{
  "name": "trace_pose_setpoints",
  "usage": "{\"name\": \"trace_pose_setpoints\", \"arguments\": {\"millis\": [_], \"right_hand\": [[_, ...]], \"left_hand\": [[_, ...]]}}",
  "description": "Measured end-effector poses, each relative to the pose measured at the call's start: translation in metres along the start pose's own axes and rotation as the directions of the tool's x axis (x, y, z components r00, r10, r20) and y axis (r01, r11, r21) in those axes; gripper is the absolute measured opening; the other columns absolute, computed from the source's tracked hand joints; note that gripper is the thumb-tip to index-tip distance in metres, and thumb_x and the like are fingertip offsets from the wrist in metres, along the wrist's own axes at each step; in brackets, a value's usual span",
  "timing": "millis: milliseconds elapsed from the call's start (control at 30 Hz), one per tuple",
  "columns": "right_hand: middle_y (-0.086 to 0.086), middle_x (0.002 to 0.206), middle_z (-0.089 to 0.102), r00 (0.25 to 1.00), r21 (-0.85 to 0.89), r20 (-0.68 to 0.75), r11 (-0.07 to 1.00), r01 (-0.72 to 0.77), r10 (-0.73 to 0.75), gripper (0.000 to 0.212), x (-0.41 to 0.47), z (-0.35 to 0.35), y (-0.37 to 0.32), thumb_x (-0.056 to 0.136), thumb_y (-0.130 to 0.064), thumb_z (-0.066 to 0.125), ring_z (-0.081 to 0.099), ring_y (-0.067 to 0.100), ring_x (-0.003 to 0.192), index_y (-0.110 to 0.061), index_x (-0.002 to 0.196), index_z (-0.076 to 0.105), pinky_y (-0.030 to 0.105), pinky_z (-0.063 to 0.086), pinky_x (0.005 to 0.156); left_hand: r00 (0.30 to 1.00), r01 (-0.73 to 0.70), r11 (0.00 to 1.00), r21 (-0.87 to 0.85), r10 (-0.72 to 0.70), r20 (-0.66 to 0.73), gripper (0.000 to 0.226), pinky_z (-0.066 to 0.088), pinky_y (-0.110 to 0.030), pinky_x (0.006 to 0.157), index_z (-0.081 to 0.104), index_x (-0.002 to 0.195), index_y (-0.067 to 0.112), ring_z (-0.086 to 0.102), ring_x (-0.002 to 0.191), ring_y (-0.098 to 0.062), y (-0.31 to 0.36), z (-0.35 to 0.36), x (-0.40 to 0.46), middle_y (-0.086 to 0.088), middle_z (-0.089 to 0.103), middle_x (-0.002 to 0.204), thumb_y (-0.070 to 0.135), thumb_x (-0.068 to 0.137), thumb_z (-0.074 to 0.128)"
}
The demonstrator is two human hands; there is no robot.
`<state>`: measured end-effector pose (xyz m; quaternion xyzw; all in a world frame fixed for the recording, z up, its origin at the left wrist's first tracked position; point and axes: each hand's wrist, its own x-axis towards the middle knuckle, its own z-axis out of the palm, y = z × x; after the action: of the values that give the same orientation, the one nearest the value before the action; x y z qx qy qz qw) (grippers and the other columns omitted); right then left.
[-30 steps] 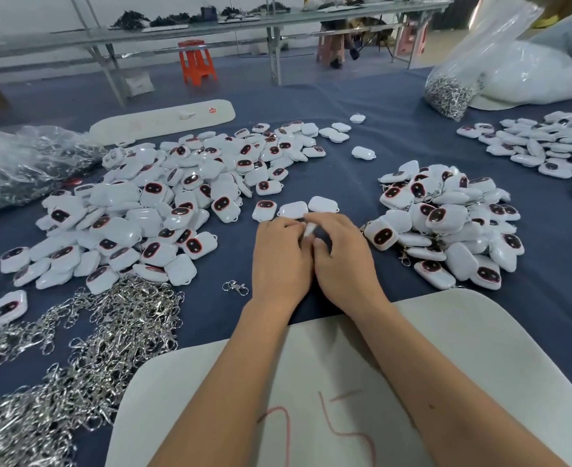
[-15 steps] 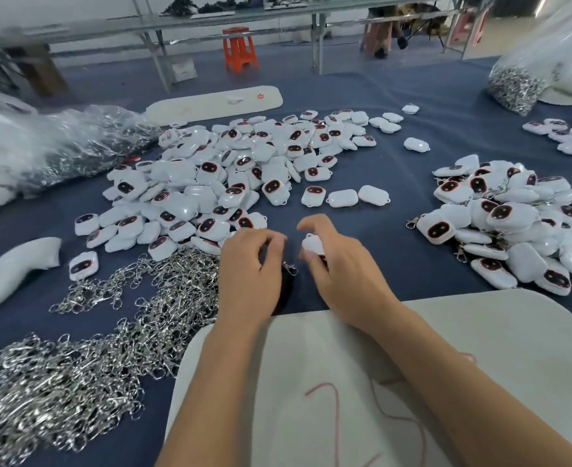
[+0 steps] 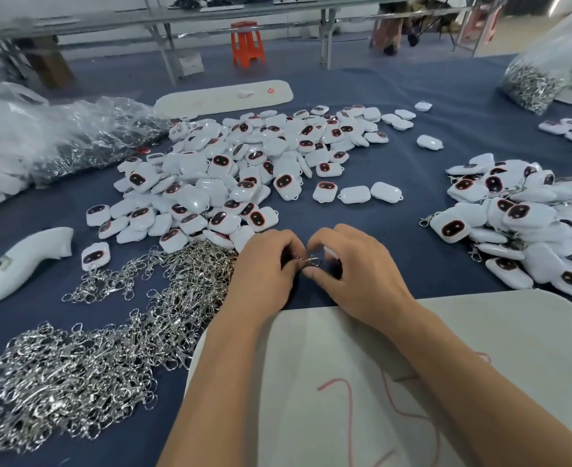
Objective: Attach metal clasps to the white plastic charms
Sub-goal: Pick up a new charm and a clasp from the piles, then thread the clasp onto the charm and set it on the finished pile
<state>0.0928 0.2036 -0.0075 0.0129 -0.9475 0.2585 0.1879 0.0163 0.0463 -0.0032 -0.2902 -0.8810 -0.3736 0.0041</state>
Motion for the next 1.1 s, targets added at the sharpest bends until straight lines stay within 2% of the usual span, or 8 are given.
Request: {"name": "trace_pose_setpoints", "arguments": {"millis": [133, 200, 300, 433, 600, 700, 833, 1100], "right_hand": [[-0.005, 0.093, 0.064, 0.999, 0.064, -0.020, 0.997, -0.038, 0.039, 0.022, 0.002, 0.000, 0.003, 0.090, -0.025, 0.078, 0.058, 0.019, 0.084, -0.027, 0.110, 0.068, 0.040, 0.051, 0.078], [-0.006, 0.087, 0.069, 0.996, 0.136, -0.068, 0.989, -0.051, 0.061, 0.009, 0.002, -0.002, 0.007, 0.093, -0.018, 0.074, 0.061, 0.017, 0.083, -0.024, 0.100, 0.073, 0.041, 0.051, 0.077], [-0.011, 0.078, 0.071, 0.984, 0.254, -0.121, 0.962, -0.096, 0.130, 0.014, 0.000, -0.004, 0.011, 0.095, -0.015, 0.073, 0.063, 0.014, 0.075, -0.025, 0.086, 0.075, 0.030, 0.050, 0.071], [-0.016, 0.075, 0.070, 0.956, 0.307, -0.208, 0.942, -0.136, 0.206, 0.012, 0.000, -0.003, 0.012, 0.093, -0.015, 0.076, 0.062, 0.008, 0.071, -0.024, 0.084, 0.076, 0.015, 0.043, 0.066], [-0.006, 0.095, 0.065, 0.950, 0.238, -0.271, 0.967, -0.088, 0.153, 0.021, 0.001, -0.003, 0.012, 0.088, -0.018, 0.082, 0.063, 0.012, 0.085, -0.025, 0.108, 0.079, 0.032, 0.052, 0.075], [-0.008, 0.091, 0.067, 0.964, 0.255, -0.254, 0.967, -0.009, 0.076, 0.017, 0.000, -0.004, 0.010, 0.087, -0.010, 0.081, 0.064, 0.011, 0.087, -0.023, 0.098, 0.080, 0.033, 0.052, 0.078], [-0.010, 0.081, 0.070, 0.950, 0.344, -0.283, 0.939, -0.029, 0.133, 0.012, 0.000, -0.007, 0.011, 0.090, -0.011, 0.079, 0.065, 0.014, 0.084, -0.021, 0.083, 0.079, 0.032, 0.051, 0.076], [-0.012, 0.087, 0.073, 0.974, 0.488, -0.121, 0.866, -0.108, 0.190, 0.006, 0.001, -0.011, 0.012, 0.092, -0.018, 0.079, 0.068, 0.011, 0.089, -0.024, 0.091, 0.079, 0.014, 0.048, 0.076]], "left_hand": [[0.995, 0.046, 0.956, -0.291, -0.070, -0.074, 0.021, 0.052, -0.021, 0.070, 0.066, 0.085, 0.022, 0.065, 0.067, -0.010, 0.002, 0.004, 0.001, 0.006, 0.067, 0.074, 0.002, 0.088, 0.072], [0.991, 0.058, 0.903, -0.427, -0.103, -0.083, 0.019, 0.056, -0.027, 0.074, 0.064, 0.090, 0.020, 0.071, 0.068, -0.016, 0.003, 0.005, 0.002, 0.000, 0.070, 0.076, 0.003, 0.089, 0.073], [0.987, 0.075, 0.844, -0.530, -0.138, -0.079, 0.022, 0.059, -0.031, 0.079, 0.065, 0.093, 0.016, 0.075, 0.076, -0.021, 0.006, 0.009, 0.005, -0.006, 0.074, 0.081, -0.002, 0.086, 0.075], [0.977, 0.077, 0.816, -0.573, -0.175, -0.118, 0.021, 0.059, -0.026, 0.077, 0.066, 0.091, 0.012, 0.075, 0.074, -0.016, 0.012, 0.015, 0.007, -0.003, 0.075, 0.080, -0.005, 0.084, 0.077], [0.950, 0.101, 0.799, -0.593, -0.254, -0.180, 0.017, 0.058, -0.027, 0.076, 0.068, 0.085, 0.016, 0.074, 0.077, -0.021, 0.016, 0.020, 0.009, -0.005, 0.075, 0.078, 0.008, 0.082, 0.083], [0.939, 0.134, 0.726, -0.675, -0.310, -0.147, 0.019, 0.056, -0.026, 0.072, 0.067, 0.082, 0.015, 0.074, 0.076, -0.027, 0.018, 0.022, 0.008, -0.013, 0.075, 0.076, 0.006, 0.081, 0.084], [0.937, 0.130, 0.628, -0.768, -0.330, -0.111, 0.019, 0.055, -0.022, 0.068, 0.066, 0.083, 0.011, 0.072, 0.067, -0.017, 0.022, 0.021, 0.007, -0.008, 0.073, 0.069, 0.005, 0.081, 0.084], [0.952, 0.091, 0.577, -0.812, -0.291, -0.100, 0.016, 0.056, -0.022, 0.071, 0.066, 0.085, 0.008, 0.074, 0.071, -0.017, 0.027, 0.022, 0.005, -0.004, 0.072, 0.068, 0.000, 0.084, 0.080]]}}
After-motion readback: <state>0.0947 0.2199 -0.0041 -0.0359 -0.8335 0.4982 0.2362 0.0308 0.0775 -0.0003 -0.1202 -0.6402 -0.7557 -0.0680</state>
